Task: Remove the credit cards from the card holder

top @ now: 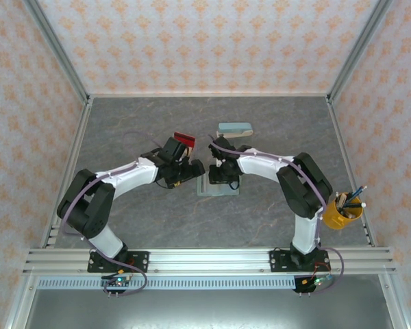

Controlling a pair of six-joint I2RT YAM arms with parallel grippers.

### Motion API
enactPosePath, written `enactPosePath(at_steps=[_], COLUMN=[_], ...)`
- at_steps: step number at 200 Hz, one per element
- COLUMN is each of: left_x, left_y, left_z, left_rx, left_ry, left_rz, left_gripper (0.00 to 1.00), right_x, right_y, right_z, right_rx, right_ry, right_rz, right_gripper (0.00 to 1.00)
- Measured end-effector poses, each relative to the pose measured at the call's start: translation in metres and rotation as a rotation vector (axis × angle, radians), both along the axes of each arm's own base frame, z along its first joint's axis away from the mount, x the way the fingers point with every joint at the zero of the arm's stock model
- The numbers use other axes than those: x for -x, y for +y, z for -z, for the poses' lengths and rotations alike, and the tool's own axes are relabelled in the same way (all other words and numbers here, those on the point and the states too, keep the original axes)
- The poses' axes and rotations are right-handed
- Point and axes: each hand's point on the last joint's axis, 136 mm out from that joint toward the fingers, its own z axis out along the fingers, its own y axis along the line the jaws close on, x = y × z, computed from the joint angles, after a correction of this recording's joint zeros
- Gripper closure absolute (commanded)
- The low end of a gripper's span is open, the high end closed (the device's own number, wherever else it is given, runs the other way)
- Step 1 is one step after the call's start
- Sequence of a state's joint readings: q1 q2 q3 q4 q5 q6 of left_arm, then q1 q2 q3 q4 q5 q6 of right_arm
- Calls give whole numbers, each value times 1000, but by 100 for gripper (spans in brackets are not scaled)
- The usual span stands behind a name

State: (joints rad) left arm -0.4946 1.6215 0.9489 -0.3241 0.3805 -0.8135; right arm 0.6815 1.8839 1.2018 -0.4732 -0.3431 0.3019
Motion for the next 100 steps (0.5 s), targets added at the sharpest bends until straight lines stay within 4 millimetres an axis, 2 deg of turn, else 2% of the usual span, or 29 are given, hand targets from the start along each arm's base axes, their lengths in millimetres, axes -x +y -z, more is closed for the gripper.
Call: enactPosePath(at_steps=[16, 43, 64, 100], left_x=[7, 15, 16, 12], left_y=[3, 2, -6, -24], left_z=[3, 1, -3, -8], left_rx=[-4, 28, 76, 154], left_ry=[10, 14, 5, -11], left_rz=[0, 9, 32, 68], left_gripper=[8, 21, 35, 48], right_x=[2, 2, 1, 0], right_y=[0, 0, -2, -3], right_z=[0, 1, 1, 1], right_rx=[0, 1, -15, -69], right_ry=[1, -1, 0, 16], right_rz=[-5, -6, -1, 3], right_gripper=[76, 78, 79, 79])
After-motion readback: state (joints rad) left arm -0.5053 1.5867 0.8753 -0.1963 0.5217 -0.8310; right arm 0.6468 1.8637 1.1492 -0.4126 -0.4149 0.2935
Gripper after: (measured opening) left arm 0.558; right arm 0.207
